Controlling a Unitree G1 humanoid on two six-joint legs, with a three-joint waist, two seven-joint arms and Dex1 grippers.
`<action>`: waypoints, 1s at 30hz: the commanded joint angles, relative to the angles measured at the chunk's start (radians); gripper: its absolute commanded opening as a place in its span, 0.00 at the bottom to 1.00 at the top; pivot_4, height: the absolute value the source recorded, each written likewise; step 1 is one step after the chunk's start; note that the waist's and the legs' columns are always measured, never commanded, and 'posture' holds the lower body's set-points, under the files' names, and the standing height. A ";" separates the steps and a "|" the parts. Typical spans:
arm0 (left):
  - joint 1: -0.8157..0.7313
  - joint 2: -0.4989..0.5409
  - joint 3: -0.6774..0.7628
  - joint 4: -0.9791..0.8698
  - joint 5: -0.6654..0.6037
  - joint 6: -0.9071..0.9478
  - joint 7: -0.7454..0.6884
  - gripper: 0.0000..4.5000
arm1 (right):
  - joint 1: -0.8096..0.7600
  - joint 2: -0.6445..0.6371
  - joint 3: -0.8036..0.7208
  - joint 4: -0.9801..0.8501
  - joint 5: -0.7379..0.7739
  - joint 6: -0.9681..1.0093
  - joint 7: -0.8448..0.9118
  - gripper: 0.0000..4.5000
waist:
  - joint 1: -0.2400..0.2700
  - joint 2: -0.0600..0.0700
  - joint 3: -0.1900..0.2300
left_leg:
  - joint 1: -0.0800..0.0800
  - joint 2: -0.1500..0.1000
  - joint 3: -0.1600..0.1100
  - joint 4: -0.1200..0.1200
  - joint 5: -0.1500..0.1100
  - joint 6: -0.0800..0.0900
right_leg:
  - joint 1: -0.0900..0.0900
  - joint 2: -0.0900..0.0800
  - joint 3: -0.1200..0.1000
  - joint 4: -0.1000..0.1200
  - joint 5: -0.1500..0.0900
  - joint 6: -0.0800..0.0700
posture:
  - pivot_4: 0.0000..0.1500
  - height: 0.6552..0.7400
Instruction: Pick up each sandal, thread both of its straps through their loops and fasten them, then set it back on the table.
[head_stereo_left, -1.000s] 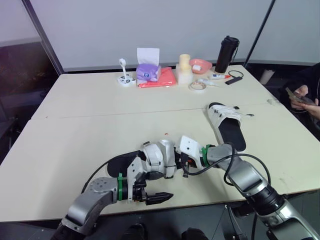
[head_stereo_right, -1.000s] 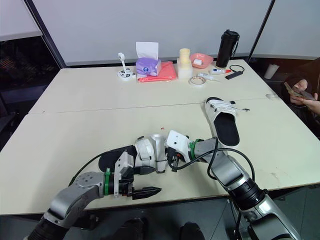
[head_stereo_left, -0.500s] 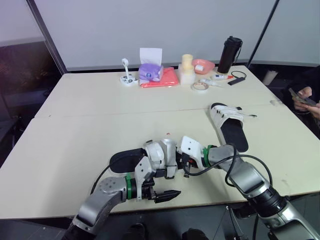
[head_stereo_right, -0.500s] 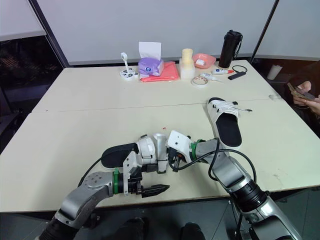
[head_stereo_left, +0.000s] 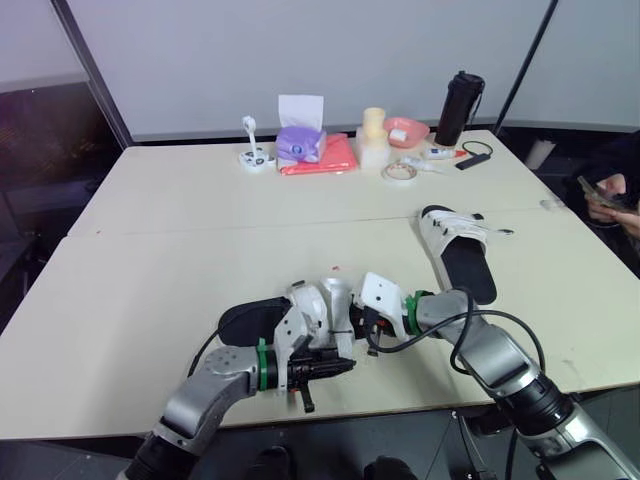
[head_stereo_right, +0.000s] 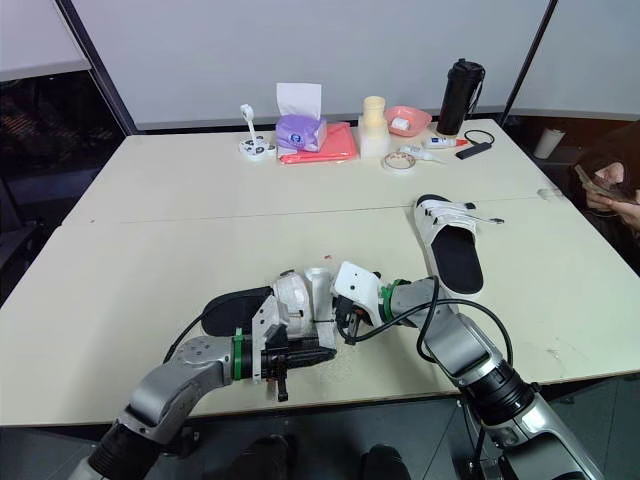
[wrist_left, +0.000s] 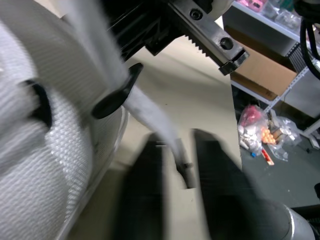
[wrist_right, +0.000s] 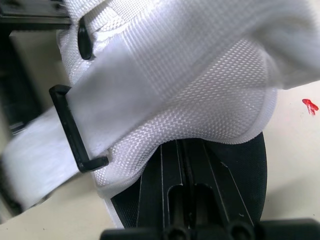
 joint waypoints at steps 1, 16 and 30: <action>-0.005 0.001 0.016 -0.007 -0.007 0.000 0.004 0.01 | 0.051 -0.025 0.052 0.055 -0.035 0.061 0.009 0.00 | 0.000 0.000 0.000 | 0.000 0.000 0.000 0.000 0.000 0.000 | 0.000 0.000 0.000 0.000 0.000 0.000 | 1.00 1.00; 0.033 0.221 0.140 -0.324 -0.336 0.223 -0.165 0.01 | 0.026 -0.019 0.055 0.091 -0.044 0.039 0.008 0.00 | -0.004 0.001 0.002 | -0.001 0.001 -0.001 -0.002 0.000 0.000 | -0.001 0.000 0.001 0.000 -0.001 0.000 | 1.00 1.00; -0.181 0.158 0.307 -0.164 -0.535 0.359 -0.058 0.01 | -0.008 0.008 0.060 0.140 -0.050 0.011 -0.003 0.00 | -0.023 -0.003 0.011 | -0.001 0.000 -0.001 -0.004 0.001 0.001 | -0.001 0.002 0.001 0.001 0.000 0.000 | 1.00 1.00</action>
